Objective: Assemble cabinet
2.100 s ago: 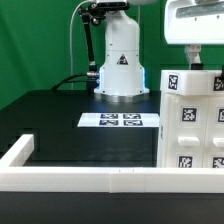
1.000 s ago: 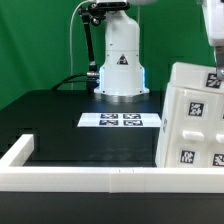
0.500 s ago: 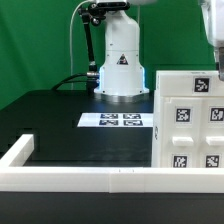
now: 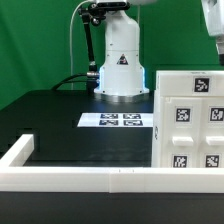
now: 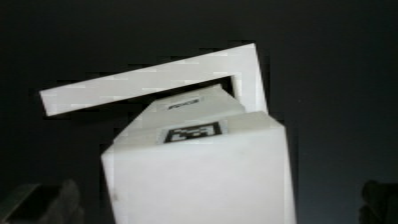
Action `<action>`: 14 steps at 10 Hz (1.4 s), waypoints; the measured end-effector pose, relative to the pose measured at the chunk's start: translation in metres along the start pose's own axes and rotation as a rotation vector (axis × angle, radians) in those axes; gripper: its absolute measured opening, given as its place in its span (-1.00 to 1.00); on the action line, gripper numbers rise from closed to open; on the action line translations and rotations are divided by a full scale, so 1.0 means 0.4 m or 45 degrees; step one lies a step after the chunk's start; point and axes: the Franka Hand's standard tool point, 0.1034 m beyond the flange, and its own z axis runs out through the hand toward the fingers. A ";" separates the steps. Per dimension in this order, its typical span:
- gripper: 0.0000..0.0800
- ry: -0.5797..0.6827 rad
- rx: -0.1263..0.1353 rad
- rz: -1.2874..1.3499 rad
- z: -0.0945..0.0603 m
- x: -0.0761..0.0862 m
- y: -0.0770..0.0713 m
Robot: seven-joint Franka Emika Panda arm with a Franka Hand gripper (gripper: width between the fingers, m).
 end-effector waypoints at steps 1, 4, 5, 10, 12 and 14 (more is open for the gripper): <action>0.99 0.002 -0.004 -0.093 0.000 0.001 0.000; 0.99 -0.004 -0.074 -0.988 -0.014 -0.001 -0.035; 0.99 -0.009 -0.074 -1.159 -0.015 -0.005 -0.035; 0.99 -0.030 -0.076 -2.051 -0.015 0.001 -0.037; 0.99 -0.022 -0.101 -2.491 -0.015 -0.009 -0.033; 0.99 -0.026 -0.136 -2.827 -0.014 0.004 -0.033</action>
Offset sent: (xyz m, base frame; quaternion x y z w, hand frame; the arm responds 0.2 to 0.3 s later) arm 0.0128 0.0023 0.0038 -0.0025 -0.0346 -0.2974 0.9541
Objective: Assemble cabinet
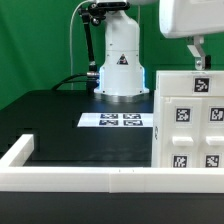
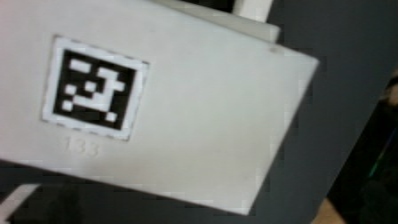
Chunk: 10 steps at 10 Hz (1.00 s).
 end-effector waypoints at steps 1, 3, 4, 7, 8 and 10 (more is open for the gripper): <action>0.99 -0.003 -0.005 -0.076 0.000 -0.002 0.004; 0.99 -0.021 -0.066 -0.467 0.001 -0.011 0.020; 0.99 -0.035 -0.073 -0.589 0.005 -0.019 0.022; 0.99 -0.073 -0.110 -0.965 0.009 -0.025 0.033; 0.99 -0.102 -0.124 -1.094 0.012 -0.031 0.042; 0.99 -0.149 -0.142 -1.280 0.015 -0.041 0.058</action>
Offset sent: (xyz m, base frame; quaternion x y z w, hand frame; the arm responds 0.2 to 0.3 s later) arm -0.0132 -0.0035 -0.0022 -0.0141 -0.0077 -0.2924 0.9562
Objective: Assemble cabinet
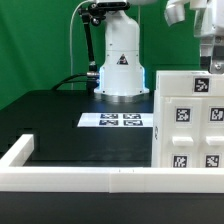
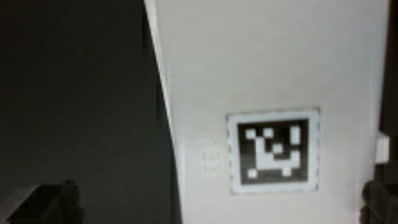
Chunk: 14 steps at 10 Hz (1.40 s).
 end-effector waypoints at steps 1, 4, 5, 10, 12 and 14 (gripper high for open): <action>0.99 -0.031 0.001 -0.044 0.007 -0.008 -0.006; 0.99 -0.037 0.002 -0.018 0.006 -0.018 -0.009; 0.99 -0.038 -0.002 -0.017 0.000 -0.022 -0.009; 0.99 -0.041 0.006 0.019 0.008 -0.030 -0.024; 0.99 -0.042 0.013 0.021 0.015 -0.034 -0.027; 0.99 -0.043 0.014 0.027 0.017 -0.035 -0.028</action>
Offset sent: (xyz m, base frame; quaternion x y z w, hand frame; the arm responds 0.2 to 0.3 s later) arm -0.0124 -0.0046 0.0027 -0.0063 -0.0114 0.0062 0.9999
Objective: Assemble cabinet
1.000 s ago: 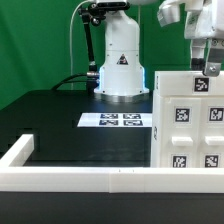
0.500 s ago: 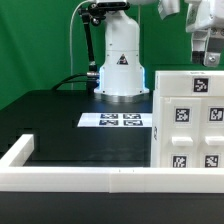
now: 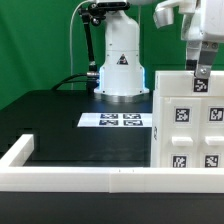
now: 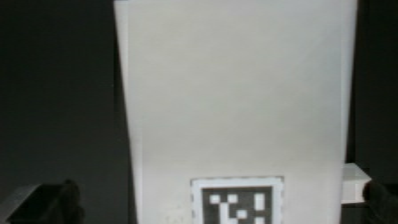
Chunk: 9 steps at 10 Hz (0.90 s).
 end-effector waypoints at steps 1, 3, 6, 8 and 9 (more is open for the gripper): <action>0.66 0.000 0.001 0.002 0.001 0.000 0.000; 0.39 -0.001 0.002 0.005 0.003 -0.004 0.000; 0.39 0.000 0.004 0.125 0.004 -0.004 0.000; 0.39 0.000 0.005 0.445 0.004 -0.004 -0.001; 0.39 0.000 0.005 0.585 0.004 -0.004 -0.001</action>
Offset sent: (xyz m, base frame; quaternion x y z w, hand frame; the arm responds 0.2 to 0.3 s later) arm 0.0000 0.0000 0.0000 0.0000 0.0000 0.0000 1.0000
